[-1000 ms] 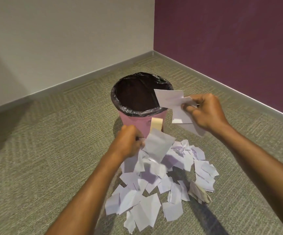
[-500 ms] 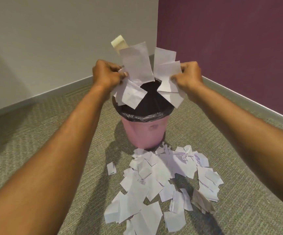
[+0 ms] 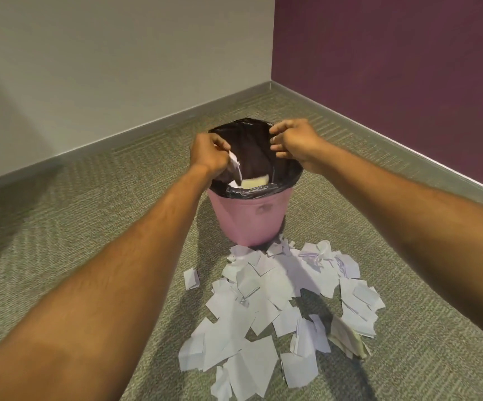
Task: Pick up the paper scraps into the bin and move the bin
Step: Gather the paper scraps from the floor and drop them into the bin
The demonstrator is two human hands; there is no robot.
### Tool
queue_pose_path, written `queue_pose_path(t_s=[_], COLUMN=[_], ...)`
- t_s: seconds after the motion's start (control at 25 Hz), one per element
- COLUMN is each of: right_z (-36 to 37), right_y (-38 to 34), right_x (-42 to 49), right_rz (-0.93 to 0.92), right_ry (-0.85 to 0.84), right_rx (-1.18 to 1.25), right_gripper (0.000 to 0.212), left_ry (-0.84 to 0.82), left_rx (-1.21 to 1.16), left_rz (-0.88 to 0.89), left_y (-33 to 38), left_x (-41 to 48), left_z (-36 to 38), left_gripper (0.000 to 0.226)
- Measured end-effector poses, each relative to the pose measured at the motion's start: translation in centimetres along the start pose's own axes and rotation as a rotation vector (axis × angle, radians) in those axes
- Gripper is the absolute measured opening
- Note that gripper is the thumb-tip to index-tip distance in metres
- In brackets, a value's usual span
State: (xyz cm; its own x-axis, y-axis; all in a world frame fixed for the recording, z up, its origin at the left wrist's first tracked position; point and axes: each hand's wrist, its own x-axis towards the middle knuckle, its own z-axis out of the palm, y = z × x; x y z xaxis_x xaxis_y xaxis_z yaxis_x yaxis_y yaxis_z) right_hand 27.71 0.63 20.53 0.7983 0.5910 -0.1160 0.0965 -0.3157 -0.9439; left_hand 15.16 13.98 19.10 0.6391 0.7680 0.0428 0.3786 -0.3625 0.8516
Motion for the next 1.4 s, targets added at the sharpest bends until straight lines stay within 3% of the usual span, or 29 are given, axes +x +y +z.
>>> queue_pose_path(t_s=[0.12, 0.24, 0.32, 0.36, 0.44, 0.52, 0.68, 0.8, 0.92, 1.04, 1.2, 1.4], right_z=[-0.5, -2.9, -4.5, -4.8, -4.0, -1.8, 2.5, 4.8, 7.0, 8.5, 8.7, 6.7], right_y=[0.2, 2.6, 6.0, 8.1, 12.5, 16.6, 22.2, 24.7, 25.8, 26.4, 25.8, 24.4], right_x=[-2.2, -5.8, -7.7, -8.4, -9.2, -9.4, -9.0, -8.6, -8.3, -8.9, -9.9, -9.8], right_rz=[-0.083, -0.116, 0.007, 0.091, 0.214, 0.276, 0.194, 0.146, 0.197, 0.172, -0.012, -0.027], right_ry=[0.000, -0.262, -0.444, -0.506, -0.588, -0.588, -0.574, -0.599, -0.611, -0.576, -0.386, -0.252], right_rx=[0.101, 0.140, 0.122, 0.068, -0.155, -0.381, -0.886, -1.121, -1.180, -1.250, -1.261, -0.918], right_gripper=[0.014, 0.011, 0.023, 0.022, 0.016, 0.022, 0.068, 0.107, 0.124, 0.118, 0.077, 0.045], left_ry=[0.007, 0.329, 0.545, 0.558, 0.436, 0.182, -0.332, -0.482, -0.535, -0.541, -0.348, -0.270], left_rx=[-0.036, 0.042, 0.202, 0.273, 0.459, 0.645, 0.694, 0.630, 0.630, 0.735, 0.613, 0.332], left_rz=[0.016, 0.015, -0.017, -0.019, -0.024, -0.024, -0.083, -0.183, -0.230, -0.178, -0.039, -0.023], left_y=[-1.1, -4.0, -7.9, -10.3, -15.0, -18.6, -21.0, -21.4, -21.9, -22.6, -23.9, -23.1], left_x=[-1.0, -3.3, -6.0, -7.5, -10.5, -12.9, -15.3, -15.1, -14.5, -14.7, -16.0, -15.5], left_z=[-1.0, -2.1, -2.5, -2.5, -1.8, 0.0, 4.9, 8.2, 10.6, 12.2, 12.8, 11.8], left_gripper=[0.020, 0.013, 0.013, 0.011, 0.019, 0.029, 0.058, 0.082, 0.097, 0.094, 0.072, 0.041])
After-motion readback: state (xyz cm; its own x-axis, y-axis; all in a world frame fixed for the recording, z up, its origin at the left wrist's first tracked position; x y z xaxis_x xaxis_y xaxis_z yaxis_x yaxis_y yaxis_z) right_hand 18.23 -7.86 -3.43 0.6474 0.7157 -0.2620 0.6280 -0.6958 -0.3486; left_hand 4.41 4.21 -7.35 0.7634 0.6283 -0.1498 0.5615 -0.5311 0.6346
